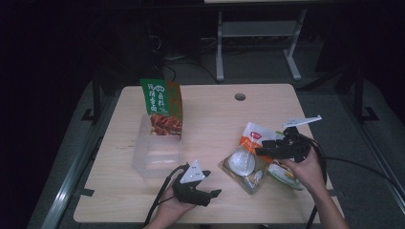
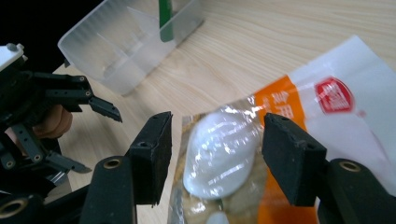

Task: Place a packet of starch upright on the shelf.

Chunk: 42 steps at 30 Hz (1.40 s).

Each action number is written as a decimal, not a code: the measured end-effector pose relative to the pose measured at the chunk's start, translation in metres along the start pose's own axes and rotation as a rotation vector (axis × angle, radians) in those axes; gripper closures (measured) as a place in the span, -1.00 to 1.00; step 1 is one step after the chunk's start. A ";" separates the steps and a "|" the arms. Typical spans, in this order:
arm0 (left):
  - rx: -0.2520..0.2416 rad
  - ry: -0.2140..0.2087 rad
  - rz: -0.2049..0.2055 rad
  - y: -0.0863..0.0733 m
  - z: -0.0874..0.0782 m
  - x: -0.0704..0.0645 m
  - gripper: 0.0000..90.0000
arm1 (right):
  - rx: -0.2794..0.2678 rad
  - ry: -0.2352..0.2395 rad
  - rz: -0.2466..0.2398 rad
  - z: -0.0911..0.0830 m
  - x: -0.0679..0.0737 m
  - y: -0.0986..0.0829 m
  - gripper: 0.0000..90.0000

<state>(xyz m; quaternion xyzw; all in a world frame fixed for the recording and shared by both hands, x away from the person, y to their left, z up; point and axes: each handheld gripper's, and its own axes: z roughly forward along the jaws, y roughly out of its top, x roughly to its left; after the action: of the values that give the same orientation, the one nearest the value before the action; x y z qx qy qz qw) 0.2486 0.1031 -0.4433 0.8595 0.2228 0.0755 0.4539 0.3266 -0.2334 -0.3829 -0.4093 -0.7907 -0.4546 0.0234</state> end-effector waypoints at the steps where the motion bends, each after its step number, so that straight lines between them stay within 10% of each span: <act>1: 0.007 0.002 0.008 0.002 0.001 0.000 -0.33 | 0.001 -0.005 0.001 -0.002 -0.001 -0.002 -0.06; 23: 0.069 0.062 0.011 0.040 0.053 0.017 0.25 | 0.028 -0.091 0.071 -0.034 -0.015 -0.039 -0.06; 42: 0.121 0.043 0.001 0.040 0.069 0.019 0.27 | 0.066 -0.110 0.153 0.009 -0.032 -0.030 0.09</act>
<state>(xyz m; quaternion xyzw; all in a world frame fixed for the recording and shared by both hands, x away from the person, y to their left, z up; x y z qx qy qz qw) 0.3005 0.0409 -0.4521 0.8835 0.2364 0.0804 0.3963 0.3306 -0.2543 -0.4221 -0.4919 -0.7718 -0.4020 0.0280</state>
